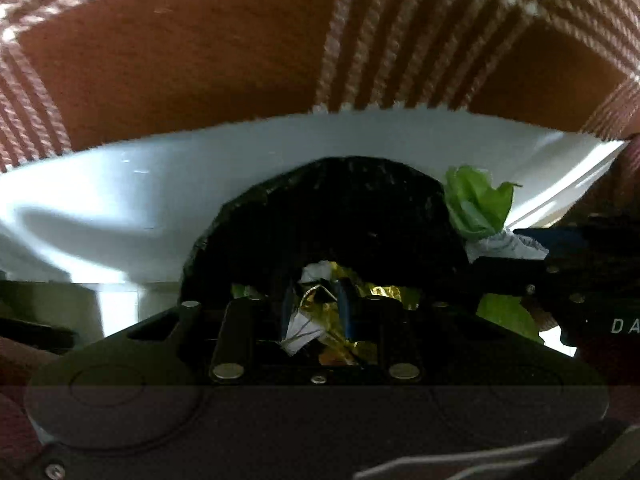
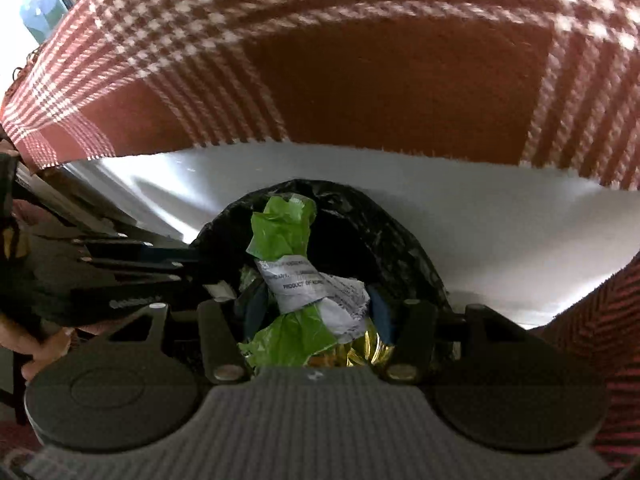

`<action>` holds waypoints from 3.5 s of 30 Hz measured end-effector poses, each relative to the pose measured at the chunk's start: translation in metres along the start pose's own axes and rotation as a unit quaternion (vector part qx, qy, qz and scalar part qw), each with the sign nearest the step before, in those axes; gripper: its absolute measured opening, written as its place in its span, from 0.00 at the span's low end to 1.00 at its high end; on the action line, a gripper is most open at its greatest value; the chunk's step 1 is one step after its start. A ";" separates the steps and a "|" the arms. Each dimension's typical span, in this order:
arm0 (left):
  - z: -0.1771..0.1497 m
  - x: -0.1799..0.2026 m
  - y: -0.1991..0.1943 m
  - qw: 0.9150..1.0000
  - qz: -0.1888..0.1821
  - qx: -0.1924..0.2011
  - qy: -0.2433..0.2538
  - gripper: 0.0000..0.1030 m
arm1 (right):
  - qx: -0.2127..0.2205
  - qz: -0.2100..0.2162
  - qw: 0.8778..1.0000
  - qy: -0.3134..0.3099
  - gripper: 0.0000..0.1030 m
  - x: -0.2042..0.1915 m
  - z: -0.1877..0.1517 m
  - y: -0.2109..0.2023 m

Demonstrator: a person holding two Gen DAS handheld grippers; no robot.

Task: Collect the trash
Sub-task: 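Lower both items into the bag and open both tools, then bring both open tools back up over the table, then grasp the orange peel with the right tool while the left tool grasps the white-and-blue paper packet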

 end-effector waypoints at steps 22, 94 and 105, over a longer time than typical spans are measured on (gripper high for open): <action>0.005 -0.001 -0.031 0.999 0.037 0.036 0.012 0.80 | 0.003 0.000 1.000 -0.004 0.85 -0.001 0.003 -0.001; 0.158 -0.005 -0.151 0.944 -0.023 0.316 0.095 0.57 | 0.233 -0.099 0.964 -0.082 0.31 0.036 0.262 -0.105; 0.206 0.016 -0.124 0.939 -0.054 0.279 0.195 0.94 | 0.230 -0.083 0.965 -0.092 0.32 0.032 0.234 -0.119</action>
Point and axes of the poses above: each gripper's, at about its wrist camera, not at the fingertips, and y roughly the way its jaws point, x to its right, z to its top, the point moved 3 cm from there along y, roughly the way its jaws point, and after that the axes turned 4 degrees about z, right-handed, at the moved point
